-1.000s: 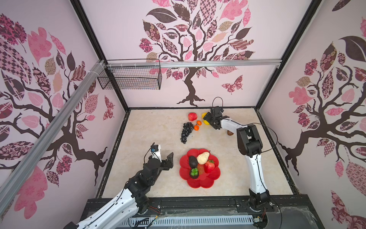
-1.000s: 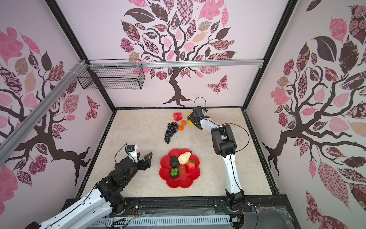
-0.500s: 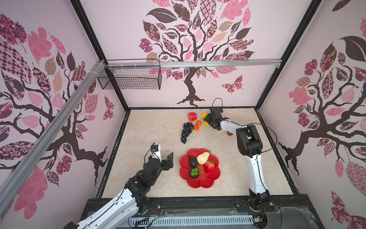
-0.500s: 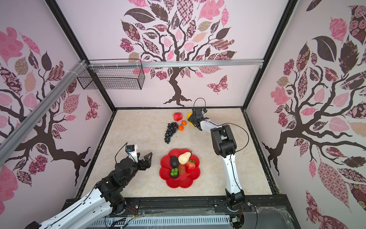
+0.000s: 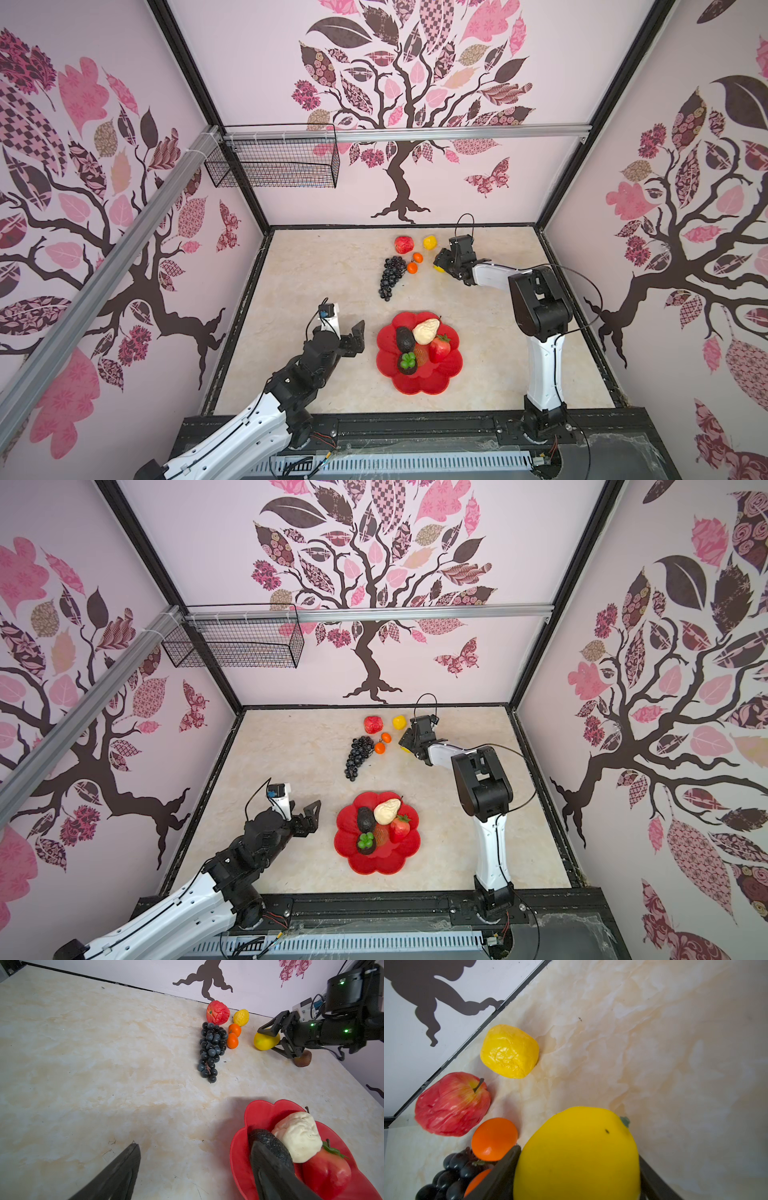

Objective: Arrange fruit in a fruit bowl
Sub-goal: Pick up the fruit from the top-center of the table.

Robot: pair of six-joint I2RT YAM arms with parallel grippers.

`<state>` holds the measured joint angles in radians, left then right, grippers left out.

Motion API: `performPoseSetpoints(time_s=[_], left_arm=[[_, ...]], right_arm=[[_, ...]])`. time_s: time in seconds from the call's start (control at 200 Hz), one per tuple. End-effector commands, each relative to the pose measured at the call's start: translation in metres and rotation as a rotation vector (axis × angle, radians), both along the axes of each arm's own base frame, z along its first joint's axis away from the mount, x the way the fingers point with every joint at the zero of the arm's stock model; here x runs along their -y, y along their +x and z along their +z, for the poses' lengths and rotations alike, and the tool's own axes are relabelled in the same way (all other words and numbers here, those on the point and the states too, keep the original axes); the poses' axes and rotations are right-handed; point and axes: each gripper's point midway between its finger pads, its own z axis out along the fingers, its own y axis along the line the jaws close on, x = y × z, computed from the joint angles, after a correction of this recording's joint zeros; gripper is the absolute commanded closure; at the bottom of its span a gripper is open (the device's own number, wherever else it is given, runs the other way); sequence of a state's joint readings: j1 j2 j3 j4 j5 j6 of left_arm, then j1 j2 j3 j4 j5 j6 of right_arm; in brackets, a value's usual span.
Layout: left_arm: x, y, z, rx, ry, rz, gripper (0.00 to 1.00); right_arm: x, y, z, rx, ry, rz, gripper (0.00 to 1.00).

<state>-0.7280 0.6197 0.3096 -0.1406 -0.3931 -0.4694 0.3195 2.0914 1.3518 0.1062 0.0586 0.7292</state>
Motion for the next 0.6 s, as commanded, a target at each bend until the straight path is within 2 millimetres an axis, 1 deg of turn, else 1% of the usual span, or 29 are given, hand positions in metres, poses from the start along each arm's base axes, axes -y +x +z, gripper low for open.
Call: performPoseSetpoints(time_s=[0.0, 0.14, 0.23, 0.35, 0.375, 0.43, 0.49, 0.595], left_arm=[[0.004, 0.002, -0.001, 0.002, -0.013, -0.011, 0.14], [0.008, 0.003, -0.005, -0.011, -0.010, -0.024, 0.14], [0.011, 0.003, -0.007, -0.017, -0.013, -0.036, 0.14], [0.023, 0.004, -0.006, -0.030, -0.028, -0.086, 0.14], [0.026, 0.005, -0.006, -0.042, -0.031, -0.093, 0.14], [0.032, 0.007, -0.004, -0.069, -0.044, -0.099, 0.14], [0.041, 0.009, 0.003, -0.098, -0.064, -0.117, 0.14], [0.057, 0.012, 0.020, -0.131, -0.114, -0.153, 0.15]], right_arm=[[-0.014, -0.008, 0.066, 0.157, 0.002, 0.104, 0.31], [-0.022, -0.039, 0.080, 0.199, -0.036, 0.191, 0.31], [-0.029, -0.064, 0.083, 0.213, -0.067, 0.250, 0.32], [-0.038, -0.094, 0.092, 0.247, -0.098, 0.325, 0.32], [-0.041, -0.100, 0.097, 0.259, -0.100, 0.342, 0.33], [-0.047, -0.113, 0.105, 0.284, -0.110, 0.384, 0.33], [-0.051, -0.128, 0.112, 0.315, -0.121, 0.422, 0.33], [-0.059, -0.156, 0.121, 0.375, -0.142, 0.497, 0.33]])
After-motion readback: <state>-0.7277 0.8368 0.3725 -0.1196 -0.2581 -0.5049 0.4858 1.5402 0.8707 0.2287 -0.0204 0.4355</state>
